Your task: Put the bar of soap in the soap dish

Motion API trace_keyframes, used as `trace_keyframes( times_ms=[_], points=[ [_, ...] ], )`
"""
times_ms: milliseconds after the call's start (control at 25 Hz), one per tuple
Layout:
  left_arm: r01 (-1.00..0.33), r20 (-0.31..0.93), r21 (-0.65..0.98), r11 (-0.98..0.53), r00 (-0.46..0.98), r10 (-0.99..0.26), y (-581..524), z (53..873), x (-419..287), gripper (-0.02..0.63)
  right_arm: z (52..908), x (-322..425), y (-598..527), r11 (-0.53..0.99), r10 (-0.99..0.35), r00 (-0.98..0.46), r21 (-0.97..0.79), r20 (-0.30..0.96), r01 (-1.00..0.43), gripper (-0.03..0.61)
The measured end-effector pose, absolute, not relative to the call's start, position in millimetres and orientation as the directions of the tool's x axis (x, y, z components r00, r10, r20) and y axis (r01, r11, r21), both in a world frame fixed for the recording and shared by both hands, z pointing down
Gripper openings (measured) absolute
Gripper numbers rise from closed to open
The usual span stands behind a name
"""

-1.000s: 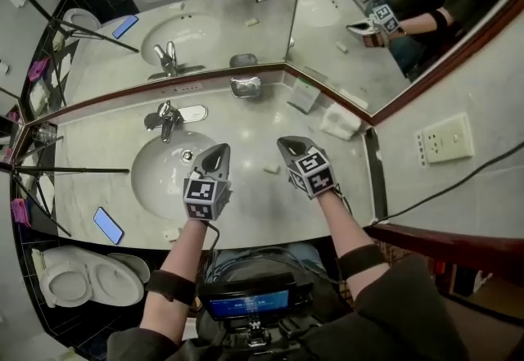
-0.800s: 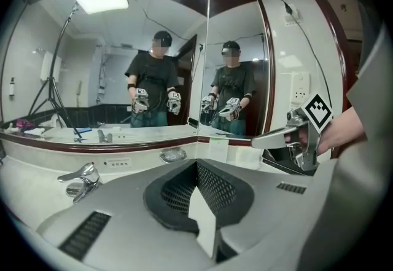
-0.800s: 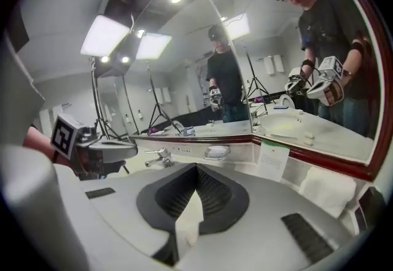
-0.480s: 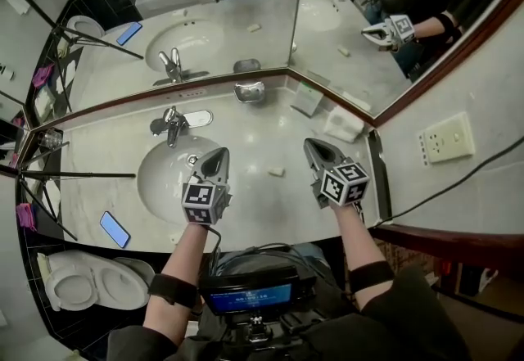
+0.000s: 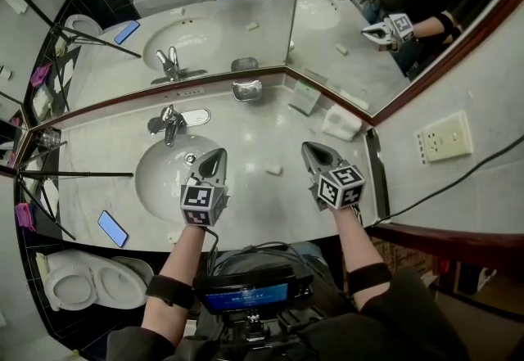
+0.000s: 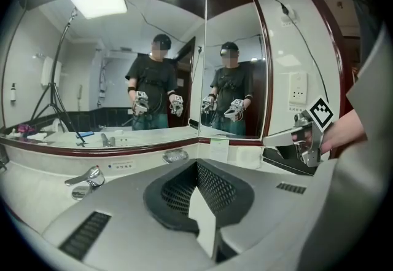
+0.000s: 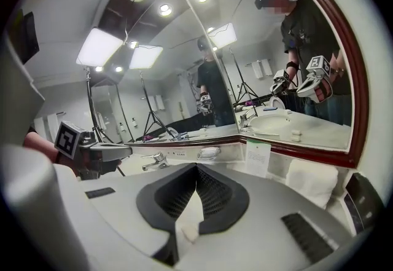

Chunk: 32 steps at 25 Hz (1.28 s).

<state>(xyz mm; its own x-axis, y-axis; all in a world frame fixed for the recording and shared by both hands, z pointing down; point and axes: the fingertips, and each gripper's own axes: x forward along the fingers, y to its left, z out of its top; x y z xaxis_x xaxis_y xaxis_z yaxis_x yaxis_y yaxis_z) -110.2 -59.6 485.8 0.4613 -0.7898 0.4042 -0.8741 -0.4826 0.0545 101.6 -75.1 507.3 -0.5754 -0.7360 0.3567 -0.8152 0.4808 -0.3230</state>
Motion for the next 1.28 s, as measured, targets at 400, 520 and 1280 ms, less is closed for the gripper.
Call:
trace_keyframes(
  times_ms=[400,520,1280],
  points=[
    [-0.872,0.410,0.053,-0.486,0.463,-0.786,-59.9,485.5,-107.9,0.002,565.1,58.4,-55.5,0.735,-0.542,-0.530,0.061,0.652,-0.676,0.097],
    [-0.872,0.416,0.054,-0.487,0.463,-0.783,-59.4,488.9,-107.4,0.002,595.1,44.6,-46.0,0.823,-0.441,-0.517,0.102,0.733,-0.558,0.160],
    [-0.875,0.449,0.071,-0.479,0.457,-0.768,-55.8,513.5,-108.1,0.002,727.1,9.7,-28.0,0.978,-0.125,-0.289,0.068,0.949,-0.198,0.238]
  ],
)
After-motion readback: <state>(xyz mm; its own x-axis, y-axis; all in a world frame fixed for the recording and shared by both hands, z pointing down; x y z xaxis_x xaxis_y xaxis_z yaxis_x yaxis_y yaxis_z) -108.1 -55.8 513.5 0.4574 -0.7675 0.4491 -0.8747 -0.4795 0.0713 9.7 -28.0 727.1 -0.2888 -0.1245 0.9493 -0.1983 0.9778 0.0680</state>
